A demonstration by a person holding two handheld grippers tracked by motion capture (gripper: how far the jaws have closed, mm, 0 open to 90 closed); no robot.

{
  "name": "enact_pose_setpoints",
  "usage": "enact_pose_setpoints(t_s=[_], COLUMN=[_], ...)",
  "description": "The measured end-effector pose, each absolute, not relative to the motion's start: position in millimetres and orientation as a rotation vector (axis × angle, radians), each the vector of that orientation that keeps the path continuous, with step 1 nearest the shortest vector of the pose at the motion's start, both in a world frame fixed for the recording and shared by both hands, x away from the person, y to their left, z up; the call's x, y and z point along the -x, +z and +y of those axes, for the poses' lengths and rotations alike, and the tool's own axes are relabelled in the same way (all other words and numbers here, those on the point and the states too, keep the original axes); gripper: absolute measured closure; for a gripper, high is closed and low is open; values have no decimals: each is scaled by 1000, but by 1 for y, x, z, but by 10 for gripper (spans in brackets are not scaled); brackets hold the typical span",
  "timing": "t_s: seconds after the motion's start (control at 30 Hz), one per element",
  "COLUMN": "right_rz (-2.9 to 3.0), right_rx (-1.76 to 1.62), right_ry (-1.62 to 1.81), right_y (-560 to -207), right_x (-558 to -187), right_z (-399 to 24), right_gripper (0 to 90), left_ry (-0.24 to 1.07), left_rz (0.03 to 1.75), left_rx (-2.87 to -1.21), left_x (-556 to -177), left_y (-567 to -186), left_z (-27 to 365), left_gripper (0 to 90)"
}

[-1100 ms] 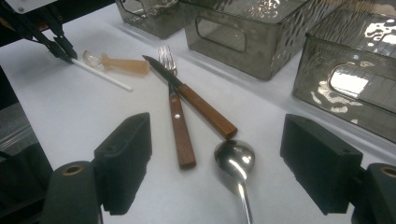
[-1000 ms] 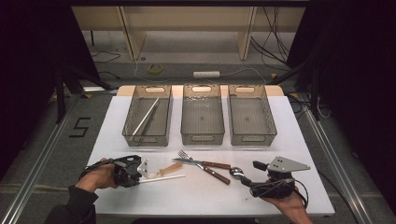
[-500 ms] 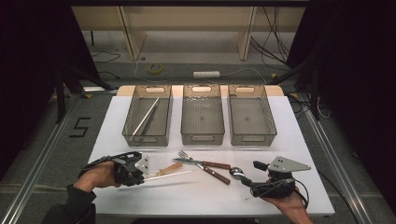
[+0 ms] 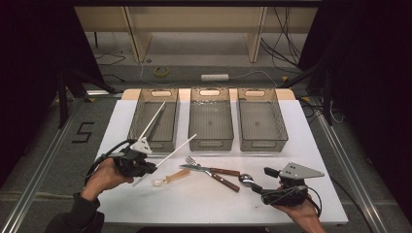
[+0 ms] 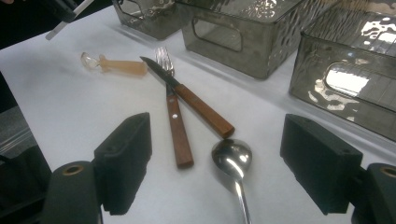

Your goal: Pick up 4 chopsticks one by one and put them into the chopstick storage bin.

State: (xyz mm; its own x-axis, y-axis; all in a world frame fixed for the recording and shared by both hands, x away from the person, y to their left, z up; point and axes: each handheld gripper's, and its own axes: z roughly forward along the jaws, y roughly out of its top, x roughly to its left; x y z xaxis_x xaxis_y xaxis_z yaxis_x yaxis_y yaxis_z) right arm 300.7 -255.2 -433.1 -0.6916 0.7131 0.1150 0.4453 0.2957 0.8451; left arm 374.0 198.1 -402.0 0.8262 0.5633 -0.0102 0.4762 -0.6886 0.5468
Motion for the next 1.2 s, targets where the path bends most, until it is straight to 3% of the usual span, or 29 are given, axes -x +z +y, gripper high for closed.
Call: enact_pose_setpoints(t_s=[0.23,1.2], right_rz=[2284,2285], right_rx=[-1060,-1068], right_ry=[1348,1345], right_y=[-434,-434], right_x=[-301,-301], right_z=[-256,-254], right_gripper=[260,260], left_ry=[265,329], left_rz=[925,1112], left_rx=[-2355,-2140], left_x=[-380,-412], left_y=[-400,-391], left_z=[210,229], left_gripper=[842,842])
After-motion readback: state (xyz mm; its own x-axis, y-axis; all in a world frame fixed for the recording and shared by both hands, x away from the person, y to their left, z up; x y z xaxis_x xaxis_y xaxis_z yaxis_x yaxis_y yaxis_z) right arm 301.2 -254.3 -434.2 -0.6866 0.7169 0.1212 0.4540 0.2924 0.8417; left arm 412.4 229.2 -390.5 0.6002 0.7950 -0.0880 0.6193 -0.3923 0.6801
